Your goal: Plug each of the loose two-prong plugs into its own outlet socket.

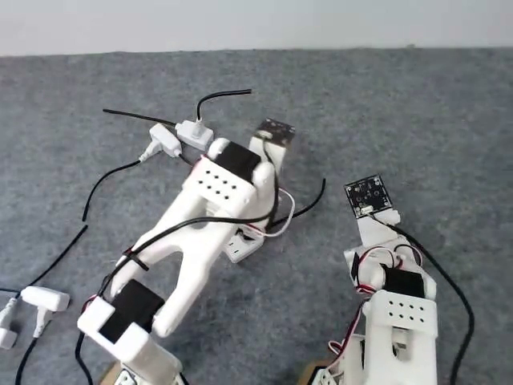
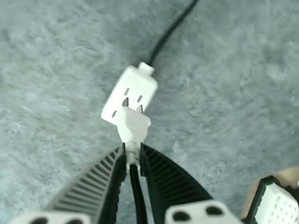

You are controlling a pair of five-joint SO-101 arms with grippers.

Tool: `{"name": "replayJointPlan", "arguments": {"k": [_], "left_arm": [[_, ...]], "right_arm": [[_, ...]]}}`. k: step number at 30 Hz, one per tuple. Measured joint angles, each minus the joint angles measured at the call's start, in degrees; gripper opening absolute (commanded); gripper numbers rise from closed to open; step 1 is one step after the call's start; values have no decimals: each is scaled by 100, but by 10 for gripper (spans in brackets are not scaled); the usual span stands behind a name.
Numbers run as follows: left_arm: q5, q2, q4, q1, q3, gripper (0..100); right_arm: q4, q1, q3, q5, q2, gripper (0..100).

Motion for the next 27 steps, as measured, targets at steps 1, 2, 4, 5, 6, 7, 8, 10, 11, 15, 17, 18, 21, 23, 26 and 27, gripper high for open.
{"name": "replayJointPlan", "arguments": {"k": [1,2,4,5,6,7,8,10,11,15,17,18,21,23,26,27], "left_arm": [[0,0,0,-79,0,11],[0,0,-18,-158,0,11],[0,0,-70,-273,0,11],[0,0,-114,-290,35,11],[0,0,-132,-299,62,11],[0,0,-149,-299,62,11],[0,0,-176,-281,62,11],[0,0,-264,-281,79,11],[0,35,-316,-281,132,11],[0,413,-431,-281,220,11],[0,598,-422,-281,193,11],[0,677,-413,-273,132,11],[0,853,-264,-290,-158,11],[9,941,-88,-264,-404,11],[9,958,-26,-114,-615,11],[9,958,-18,-62,-633,11]], "right_arm": [[-35,-9,0,0,0,212],[-44,-53,0,0,0,212],[-53,-141,0,0,0,212],[-70,-141,0,0,0,212],[-79,-132,0,0,0,212],[-88,-132,0,0,0,212],[-88,-132,0,0,0,212],[-88,-141,0,0,0,212],[-88,-149,0,0,0,212],[-149,-185,0,0,0,212],[-211,-185,0,0,0,212],[-237,-185,0,0,0,212],[-246,-176,35,0,0,212],[-246,-185,35,0,0,212],[-264,-185,35,0,0,212],[-264,-185,35,0,0,212]]}}
